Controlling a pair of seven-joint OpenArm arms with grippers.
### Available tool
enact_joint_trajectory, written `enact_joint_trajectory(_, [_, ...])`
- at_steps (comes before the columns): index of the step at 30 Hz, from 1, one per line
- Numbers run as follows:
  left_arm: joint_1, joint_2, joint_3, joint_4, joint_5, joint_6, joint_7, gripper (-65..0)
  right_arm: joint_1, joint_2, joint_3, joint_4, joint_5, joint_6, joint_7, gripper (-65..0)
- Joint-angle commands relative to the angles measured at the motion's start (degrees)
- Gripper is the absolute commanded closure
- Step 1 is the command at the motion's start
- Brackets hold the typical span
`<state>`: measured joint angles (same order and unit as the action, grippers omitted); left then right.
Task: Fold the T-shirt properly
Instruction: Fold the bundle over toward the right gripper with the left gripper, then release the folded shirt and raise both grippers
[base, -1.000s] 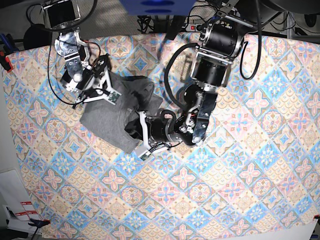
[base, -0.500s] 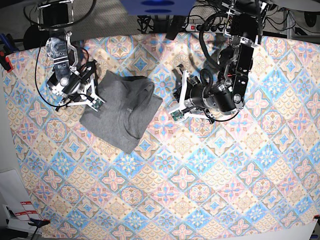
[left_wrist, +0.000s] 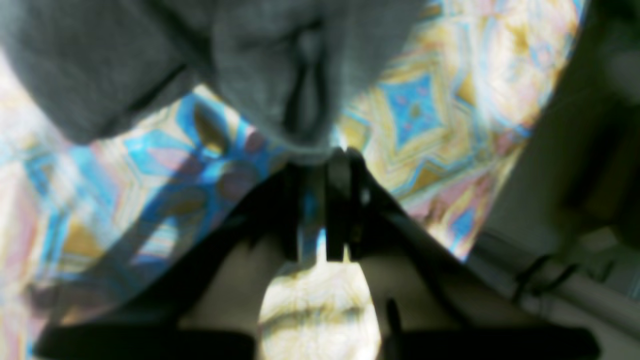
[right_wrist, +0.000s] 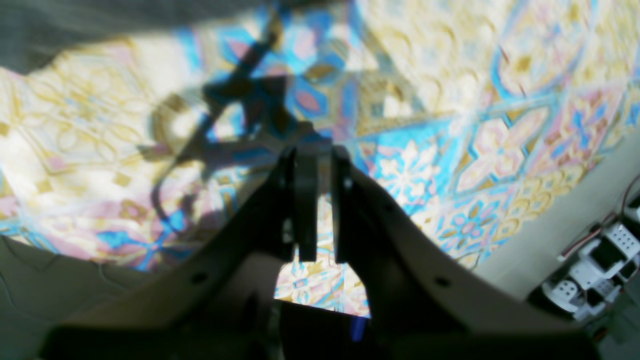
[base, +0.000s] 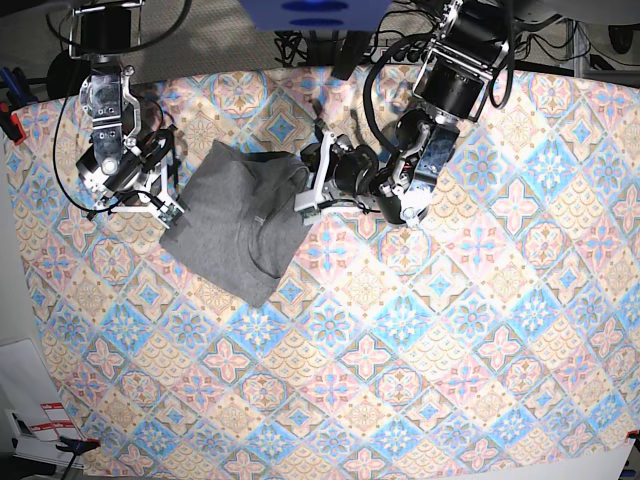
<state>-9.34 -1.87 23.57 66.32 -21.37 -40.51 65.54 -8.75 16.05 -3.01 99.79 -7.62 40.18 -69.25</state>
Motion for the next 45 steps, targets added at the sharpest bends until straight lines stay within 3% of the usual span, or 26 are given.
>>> enact_joint_trajectory(1, [-1.8, 0.9, 0.1, -2.6, 0.6, 0.5, -1.5, -6.4, 0.5, 0.3, 0.1, 1.2, 0.1, -0.2, 0.4, -4.5])
enact_joint_trajectory(10, [-9.0, 3.8, -0.4, -12.4, 0.7, 0.5, -13.1, -6.5, 0.4, 0.3, 0.1, 1.2, 0.1, -0.2, 0.4, -4.5])
enact_joint_trajectory(13, [-13.0, 5.0, -0.5, -20.4, 0.3, 0.5, -17.6, -6.5, 0.4, 0.3, 0.1, 1.2, 0.1, -0.2, 0.4, -4.5])
enact_joint_trajectory(19, [-22.0, 10.8, -0.5, -41.2, 0.3, 0.5, -35.4, -6.5, 0.4, 0.3, -0.6, 1.3, 0.1, -0.2, 0.5, -4.5])
enact_joint_trajectory(25, [-25.7, 10.9, -0.6, -46.8, -1.9, 0.5, -48.9, -6.6, 0.0, 0.3, -0.7, 3.6, 0.0, -0.2, 0.3, -4.5])
enact_joint_trajectory(31, [-26.8, 9.7, -0.3, -46.8, -6.9, 0.5, -48.8, -5.9, -2.2, 0.3, 0.4, 7.0, 0.0, -0.2, 0.4, -4.5])
enact_joint_trajectory(36, [-24.5, 6.4, -0.1, -45.5, -6.8, 0.5, -45.0, -5.4, -2.5, -1.0, 9.8, 7.0, 0.0, -0.2, 0.4, -4.5])
enact_joint_trajectory(39, [-19.1, 2.4, -0.1, -35.0, -6.6, 0.5, -43.0, -3.7, -2.5, -2.2, 15.4, 7.1, 0.0, -0.2, 0.4, -4.5])
enact_joint_trajectory(43, [-8.3, -5.3, -0.3, -7.9, -6.5, 0.5, -34.9, -3.6, -2.5, -2.2, 17.0, 7.1, 0.0, -0.2, 0.4, -4.5])
enact_joint_trajectory(45, [-3.5, -8.5, -0.3, 5.1, -6.5, 3.8, -32.0, -3.7, -3.2, -2.2, 17.1, 7.2, 0.0, -0.2, 0.4, -4.5])
